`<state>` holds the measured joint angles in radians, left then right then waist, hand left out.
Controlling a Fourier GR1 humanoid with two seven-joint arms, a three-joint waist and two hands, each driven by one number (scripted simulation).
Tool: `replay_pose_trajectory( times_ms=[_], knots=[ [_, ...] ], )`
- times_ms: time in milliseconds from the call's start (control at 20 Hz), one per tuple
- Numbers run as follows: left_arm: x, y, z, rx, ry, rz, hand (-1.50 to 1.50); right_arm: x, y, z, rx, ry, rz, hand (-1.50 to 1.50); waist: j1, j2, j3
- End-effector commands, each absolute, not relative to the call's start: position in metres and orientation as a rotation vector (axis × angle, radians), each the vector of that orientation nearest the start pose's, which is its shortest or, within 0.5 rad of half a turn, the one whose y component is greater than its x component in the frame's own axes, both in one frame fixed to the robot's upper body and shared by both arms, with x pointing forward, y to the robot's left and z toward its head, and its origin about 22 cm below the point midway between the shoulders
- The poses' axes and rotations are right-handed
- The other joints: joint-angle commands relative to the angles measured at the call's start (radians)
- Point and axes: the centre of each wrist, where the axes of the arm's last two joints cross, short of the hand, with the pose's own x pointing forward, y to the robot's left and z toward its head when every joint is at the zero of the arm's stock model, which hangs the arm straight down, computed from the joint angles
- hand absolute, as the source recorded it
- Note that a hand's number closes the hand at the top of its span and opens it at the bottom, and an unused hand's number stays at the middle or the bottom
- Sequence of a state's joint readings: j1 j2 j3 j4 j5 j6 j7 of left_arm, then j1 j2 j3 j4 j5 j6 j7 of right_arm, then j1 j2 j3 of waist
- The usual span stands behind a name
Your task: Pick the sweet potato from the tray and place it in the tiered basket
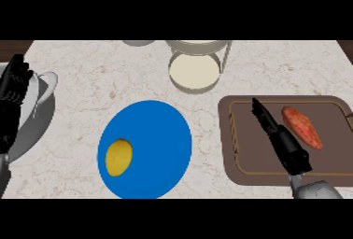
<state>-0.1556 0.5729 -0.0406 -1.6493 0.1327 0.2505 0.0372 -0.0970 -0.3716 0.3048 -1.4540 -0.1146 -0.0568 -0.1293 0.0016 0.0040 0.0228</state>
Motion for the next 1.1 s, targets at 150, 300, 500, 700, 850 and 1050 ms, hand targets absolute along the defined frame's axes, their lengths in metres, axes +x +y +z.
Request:
replay_pose_trajectory(
  times_ms=[150, 300, 500, 700, 850, 1050],
  knots=[
    [0.263, 0.278, 0.055, 0.171, -1.567, -0.150, 0.00, 0.272, -0.306, 0.050, 0.262, -1.949, 0.397, 1.50, -0.036, 0.001, -0.019],
    [0.260, 0.258, 0.040, 0.024, -1.470, -0.103, 0.00, 0.277, -0.379, 0.062, -0.255, -1.946, 0.167, 1.50, -0.083, 0.021, -0.021],
    [0.265, 0.227, 0.036, -0.086, -1.431, -0.144, 0.00, 0.265, -0.419, 0.029, -0.070, -2.026, -0.164, -1.50, -0.020, 0.008, -0.018],
    [0.272, 0.226, 0.020, -0.102, -1.394, -0.134, 0.00, 0.252, -0.457, 0.037, -0.025, -2.083, 0.231, -1.50, -0.007, 0.004, -0.021],
    [0.265, 0.231, 0.014, -0.090, -1.396, -0.134, 0.00, 0.229, -0.471, 0.046, -0.125, -2.012, 0.426, -1.50, -0.010, -0.003, -0.023],
    [0.280, 0.229, 0.028, -0.090, -1.386, -0.122, 0.00, 0.221, -0.481, 0.087, -0.395, -1.904, 0.625, -1.50, -0.028, -0.007, -0.025]
  ],
)
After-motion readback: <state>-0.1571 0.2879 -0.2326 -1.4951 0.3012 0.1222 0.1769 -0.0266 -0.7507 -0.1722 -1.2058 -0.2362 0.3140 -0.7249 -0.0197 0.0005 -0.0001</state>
